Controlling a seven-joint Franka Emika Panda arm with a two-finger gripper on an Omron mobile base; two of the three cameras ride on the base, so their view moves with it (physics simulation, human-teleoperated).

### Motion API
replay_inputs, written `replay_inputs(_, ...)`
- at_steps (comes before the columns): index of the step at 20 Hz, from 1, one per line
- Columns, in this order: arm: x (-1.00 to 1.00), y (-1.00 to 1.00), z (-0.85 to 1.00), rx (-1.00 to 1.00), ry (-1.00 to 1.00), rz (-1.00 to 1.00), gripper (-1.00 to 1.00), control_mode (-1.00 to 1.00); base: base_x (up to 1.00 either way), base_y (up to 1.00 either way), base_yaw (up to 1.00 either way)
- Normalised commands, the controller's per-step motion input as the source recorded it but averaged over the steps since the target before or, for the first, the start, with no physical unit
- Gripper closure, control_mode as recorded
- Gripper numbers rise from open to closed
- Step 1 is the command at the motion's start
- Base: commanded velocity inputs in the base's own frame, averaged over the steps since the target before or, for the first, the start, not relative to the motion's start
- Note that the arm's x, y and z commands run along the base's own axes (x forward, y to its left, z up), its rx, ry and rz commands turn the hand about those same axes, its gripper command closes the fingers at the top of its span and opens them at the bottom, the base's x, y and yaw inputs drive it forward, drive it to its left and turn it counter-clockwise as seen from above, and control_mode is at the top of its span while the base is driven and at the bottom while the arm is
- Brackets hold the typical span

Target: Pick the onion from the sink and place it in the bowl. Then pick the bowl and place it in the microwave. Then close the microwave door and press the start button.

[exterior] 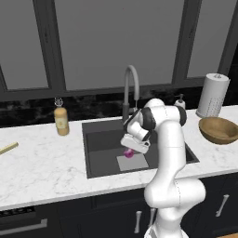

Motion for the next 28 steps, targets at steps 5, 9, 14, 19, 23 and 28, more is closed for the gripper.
replay_inputs(5, -0.37, -0.15, 0.33, 0.01, 0.0, -0.07, 1.0, -1.0, 0.0, 0.0, 0.0)
replay_inputs(9, -0.49, -0.44, 0.78, 0.03, 0.0, -0.08, 1.0, -1.0, 0.0, 0.0, 0.0)
replay_inputs(14, -0.71, -0.43, 0.97, 0.01, 0.0, -0.08, 1.0, -1.0, 0.0, 0.0, 0.0)
replay_inputs(19, -0.76, -0.35, 1.0, 0.0, -0.03, -0.03, 1.0, -1.0, 0.0, 0.0, 0.0)
replay_inputs(23, -0.83, -0.51, 1.0, 0.0, -0.04, -0.04, 1.0, -1.0, 0.0, 0.0, 0.0)
replay_inputs(28, -0.73, -0.55, 0.92, -0.2, -0.13, -0.06, 1.0, -1.0, 0.0, 0.0, 0.0)
